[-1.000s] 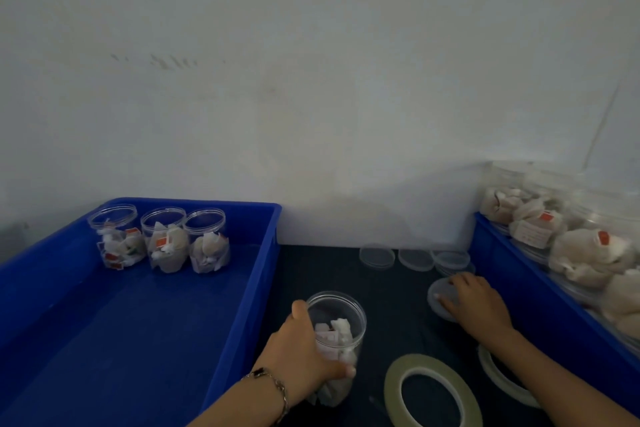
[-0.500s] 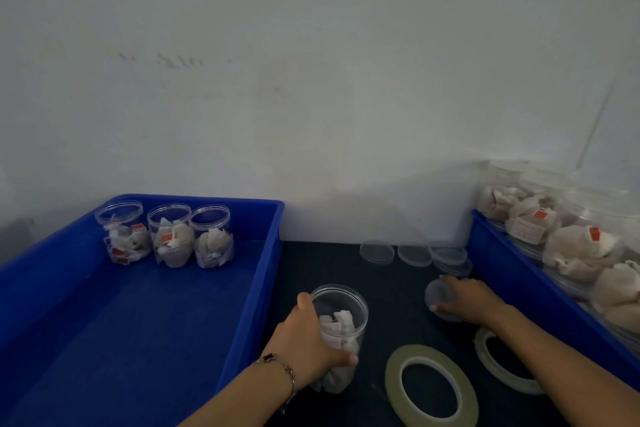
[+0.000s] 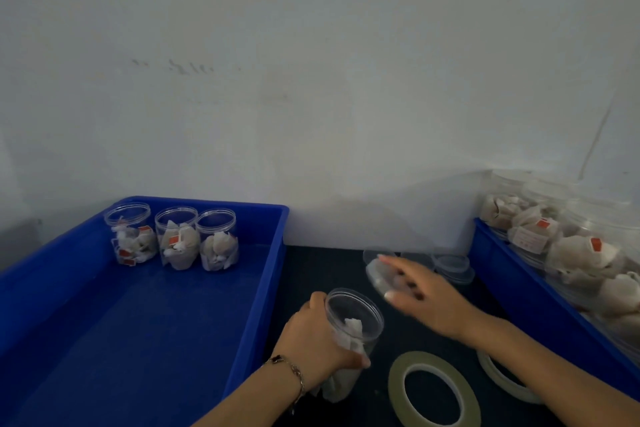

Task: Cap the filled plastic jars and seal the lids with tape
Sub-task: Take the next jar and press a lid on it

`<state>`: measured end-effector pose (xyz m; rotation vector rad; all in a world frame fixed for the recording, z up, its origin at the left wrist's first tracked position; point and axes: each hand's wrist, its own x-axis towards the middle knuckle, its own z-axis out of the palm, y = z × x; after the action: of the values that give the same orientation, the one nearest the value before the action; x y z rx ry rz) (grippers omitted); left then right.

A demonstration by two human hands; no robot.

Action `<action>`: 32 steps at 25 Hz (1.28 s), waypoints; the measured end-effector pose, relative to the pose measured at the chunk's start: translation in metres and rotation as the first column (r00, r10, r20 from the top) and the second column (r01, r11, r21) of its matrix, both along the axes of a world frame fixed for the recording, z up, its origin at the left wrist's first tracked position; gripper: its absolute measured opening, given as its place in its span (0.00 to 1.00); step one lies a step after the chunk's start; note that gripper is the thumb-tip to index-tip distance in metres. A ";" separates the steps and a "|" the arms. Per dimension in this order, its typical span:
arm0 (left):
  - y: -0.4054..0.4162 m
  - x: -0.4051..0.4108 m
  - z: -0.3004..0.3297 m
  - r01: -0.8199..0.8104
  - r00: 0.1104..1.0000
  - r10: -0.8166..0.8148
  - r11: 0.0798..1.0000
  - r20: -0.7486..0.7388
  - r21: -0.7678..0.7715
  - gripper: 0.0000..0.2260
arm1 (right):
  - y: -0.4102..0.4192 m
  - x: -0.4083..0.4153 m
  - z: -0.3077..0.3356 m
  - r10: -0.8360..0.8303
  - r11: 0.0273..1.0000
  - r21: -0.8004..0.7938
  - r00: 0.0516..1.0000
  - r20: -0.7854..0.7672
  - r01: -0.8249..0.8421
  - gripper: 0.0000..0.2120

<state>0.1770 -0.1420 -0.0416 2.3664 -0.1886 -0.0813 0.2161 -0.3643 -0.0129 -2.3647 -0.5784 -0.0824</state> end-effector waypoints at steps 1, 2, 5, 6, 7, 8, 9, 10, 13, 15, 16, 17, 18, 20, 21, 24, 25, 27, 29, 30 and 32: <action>0.002 -0.001 0.002 0.007 1.000 -0.005 0.997 0.030 -0.071 0.39 | 0.010 -0.009 0.001 0.065 0.998 -0.025 0.998 -0.002 -0.065 0.31; 0.003 -0.002 0.004 0.010 0.999 -0.003 0.990 0.049 -0.144 0.40 | 0.017 -0.014 0.002 0.117 0.992 -0.048 0.993 0.013 -0.117 0.31; 0.005 -0.005 0.007 0.008 0.997 0.010 0.972 0.074 -0.235 0.40 | 0.029 -0.022 0.015 0.197 0.973 -0.120 0.980 -0.001 -0.196 0.27; 0.004 -0.005 0.006 0.014 0.995 0.009 0.976 0.101 -0.217 0.40 | 0.032 -0.022 0.020 0.207 0.969 -0.136 0.978 -0.017 -0.208 0.25; 0.002 -0.006 0.006 0.018 0.991 0.009 0.980 0.136 -0.199 0.39 | 0.036 -0.022 0.024 0.214 0.964 -0.149 0.976 -0.041 -0.218 0.25; 0.001 -0.006 0.006 0.018 0.986 0.014 0.981 0.165 -0.192 0.39 | 0.038 -0.022 0.028 0.223 0.961 -0.155 0.972 -0.067 -0.231 0.24; 0.002 -0.006 0.006 0.018 0.982 0.020 0.980 0.186 -0.200 0.39 | 0.039 -0.020 0.031 0.233 0.958 -0.151 0.968 -0.091 -0.244 0.24; 0.003 -0.006 0.006 0.021 0.981 0.022 0.976 0.195 -0.217 0.39 | 0.041 -0.019 0.035 0.242 0.956 -0.145 0.964 -0.112 -0.257 0.25; 0.006 -0.009 0.012 0.061 0.986 -0.017 0.963 0.168 -0.264 0.36 | 0.042 -0.015 0.045 0.258 0.950 -0.132 0.949 -0.182 -0.283 0.25; 0.008 -0.010 0.016 0.116 0.989 -0.084 0.950 0.119 -0.289 0.35 | 0.039 -0.015 0.048 0.269 0.950 -0.095 0.933 -0.238 -0.298 0.27; 0.010 -0.010 0.018 0.146 0.989 -0.128 0.930 0.076 -0.338 0.34 | 0.037 -0.016 0.049 0.286 0.947 -0.068 0.919 -0.269 -0.315 0.28; 0.013 -0.011 0.021 0.177 0.983 -0.184 0.896 0.023 -0.407 0.35 | 0.034 -0.017 0.051 0.312 0.940 -0.036 0.899 -0.307 -0.338 0.29; 0.016 -0.011 0.024 0.208 0.966 -0.255 0.854 -0.035 -0.477 0.36 | 0.030 -0.018 0.054 0.344 0.930 0.002 0.871 -0.352 -0.367 0.31; 0.019 -0.012 0.030 0.261 0.903 -0.410 0.760 -0.128 -0.595 0.37 | 0.021 -0.020 0.061 0.421 0.901 0.093 0.797 -0.434 -0.425 0.32; 0.020 -0.011 0.032 0.281 0.867 -0.475 0.713 -0.149 -0.642 0.38 | 0.017 -0.021 0.064 0.463 0.883 0.157 0.759 -0.458 -0.443 0.31; 0.022 -0.012 0.034 0.326 0.792 -0.593 0.611 -0.144 -0.721 0.40 | 0.011 -0.026 0.066 0.523 0.852 0.263 0.714 -0.465 -0.453 0.30; 0.023 -0.014 0.034 0.325 0.787 -0.599 0.606 -0.147 -0.726 0.40 | 0.014 -0.026 0.065 0.503 0.864 0.241 0.740 -0.446 -0.442 0.30; 0.022 -0.017 0.034 0.273 0.822 -0.542 0.645 -0.175 -0.713 0.39 | 0.021 -0.027 0.062 0.421 0.905 0.109 0.835 -0.355 -0.411 0.27; 0.017 -0.020 0.031 0.208 0.898 -0.403 0.743 -0.177 -0.636 0.35 | 0.027 -0.027 0.057 0.337 0.928 -0.057 0.892 -0.303 -0.370 0.27; 0.014 -0.021 0.029 0.188 0.937 -0.317 0.809 -0.144 -0.556 0.33 | 0.030 -0.029 0.054 0.297 0.931 -0.125 0.909 -0.292 -0.344 0.26; 0.007 -0.024 0.024 0.152 0.980 -0.193 0.886 -0.051 -0.438 0.29 | 0.035 -0.033 0.046 0.235 0.943 -0.182 0.945 -0.228 -0.278 0.23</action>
<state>0.1528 -0.1350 -0.0178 1.8926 -0.3367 -0.2134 0.1828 -0.3292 0.0326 -2.4376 -0.8243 0.3531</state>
